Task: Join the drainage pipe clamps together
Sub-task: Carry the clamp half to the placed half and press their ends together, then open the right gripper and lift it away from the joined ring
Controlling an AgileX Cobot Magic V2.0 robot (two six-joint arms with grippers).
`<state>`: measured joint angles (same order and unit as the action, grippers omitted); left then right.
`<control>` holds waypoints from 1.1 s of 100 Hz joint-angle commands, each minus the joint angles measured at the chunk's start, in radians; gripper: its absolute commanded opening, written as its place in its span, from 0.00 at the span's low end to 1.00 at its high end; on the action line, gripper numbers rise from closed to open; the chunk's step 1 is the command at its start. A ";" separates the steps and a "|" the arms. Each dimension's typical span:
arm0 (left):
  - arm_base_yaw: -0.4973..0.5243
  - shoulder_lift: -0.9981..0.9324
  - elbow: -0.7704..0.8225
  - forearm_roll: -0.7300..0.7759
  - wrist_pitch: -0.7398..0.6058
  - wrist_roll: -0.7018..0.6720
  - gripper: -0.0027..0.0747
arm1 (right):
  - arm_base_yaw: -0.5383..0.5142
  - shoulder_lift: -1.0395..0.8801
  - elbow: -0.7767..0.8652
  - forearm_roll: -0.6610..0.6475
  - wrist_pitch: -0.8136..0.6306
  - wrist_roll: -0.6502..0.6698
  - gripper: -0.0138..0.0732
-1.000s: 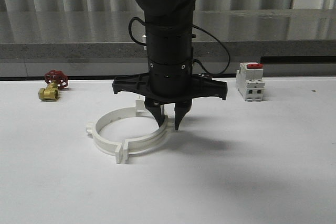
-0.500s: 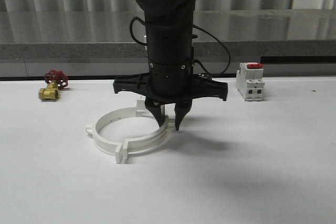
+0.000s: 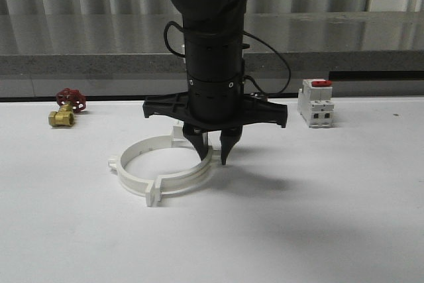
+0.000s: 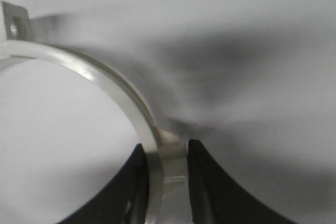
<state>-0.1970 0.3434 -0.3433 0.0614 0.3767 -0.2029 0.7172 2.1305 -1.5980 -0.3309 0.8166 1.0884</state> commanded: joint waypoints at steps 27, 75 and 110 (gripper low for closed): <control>0.001 0.006 -0.028 -0.006 -0.075 0.000 0.01 | -0.001 -0.037 -0.029 -0.014 -0.015 0.002 0.25; 0.001 0.006 -0.028 -0.006 -0.075 0.000 0.01 | -0.001 -0.037 -0.029 -0.014 -0.050 0.002 0.68; 0.001 0.006 -0.028 -0.006 -0.075 0.000 0.01 | -0.013 -0.139 -0.031 -0.078 -0.048 -0.041 0.68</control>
<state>-0.1970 0.3434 -0.3433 0.0614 0.3767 -0.2029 0.7172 2.1102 -1.5980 -0.3493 0.7829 1.0849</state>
